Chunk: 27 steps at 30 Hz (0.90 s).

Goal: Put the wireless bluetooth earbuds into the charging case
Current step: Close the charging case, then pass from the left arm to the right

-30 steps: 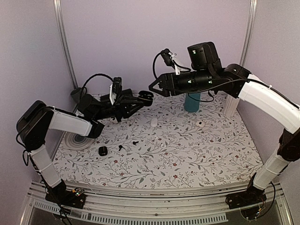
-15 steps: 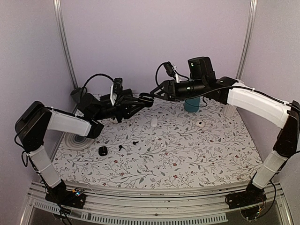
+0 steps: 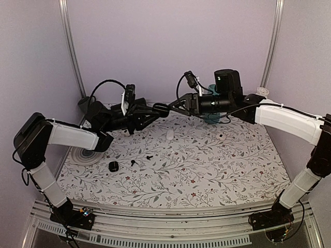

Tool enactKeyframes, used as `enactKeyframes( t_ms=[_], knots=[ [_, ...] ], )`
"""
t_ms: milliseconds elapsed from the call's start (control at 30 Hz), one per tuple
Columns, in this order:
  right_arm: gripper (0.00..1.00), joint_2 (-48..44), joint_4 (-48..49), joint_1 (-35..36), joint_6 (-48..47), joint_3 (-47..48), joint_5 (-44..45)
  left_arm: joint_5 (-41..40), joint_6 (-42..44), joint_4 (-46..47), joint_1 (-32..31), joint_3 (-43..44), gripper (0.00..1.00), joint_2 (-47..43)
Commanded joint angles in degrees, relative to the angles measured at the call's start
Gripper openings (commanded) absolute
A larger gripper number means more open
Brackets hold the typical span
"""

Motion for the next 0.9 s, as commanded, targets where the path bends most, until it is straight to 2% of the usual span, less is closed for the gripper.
enactKeyframes(
  t_ms=[0, 133, 233, 433, 567, 867],
  knots=[
    [0.58, -6.41, 5.99, 0.1, -0.7, -4.05, 2.04, -2.52, -0.19, -3.16, -0.3, 1.09, 0.0, -1.13],
    [0.61, -10.19, 12.65, -0.39, 0.07, -9.74, 2.51, -2.94, -2.54, -3.32, -0.33, 1.84, 0.0, -0.9],
    [0.61, -10.48, 18.62, -0.39, 0.24, -13.57, -1.75, -4.31, -3.93, -6.35, -0.38, 3.24, 0.0, -0.93],
    [0.61, -5.54, 20.15, -0.4, 1.71, -12.04, -7.36, -4.54, -5.97, -9.59, -1.15, 5.86, 0.0, -0.53],
    [0.54, -3.32, 22.03, -0.46, 3.17, -9.16, -7.94, -5.39, -6.55, -13.41, -1.59, 7.29, 0.0, -0.32],
    [0.4, -2.41, 29.84, -0.39, 7.84, -11.05, -7.45, -7.23, -7.13, -19.93, -1.87, 8.98, 0.0, -0.29]
  ],
)
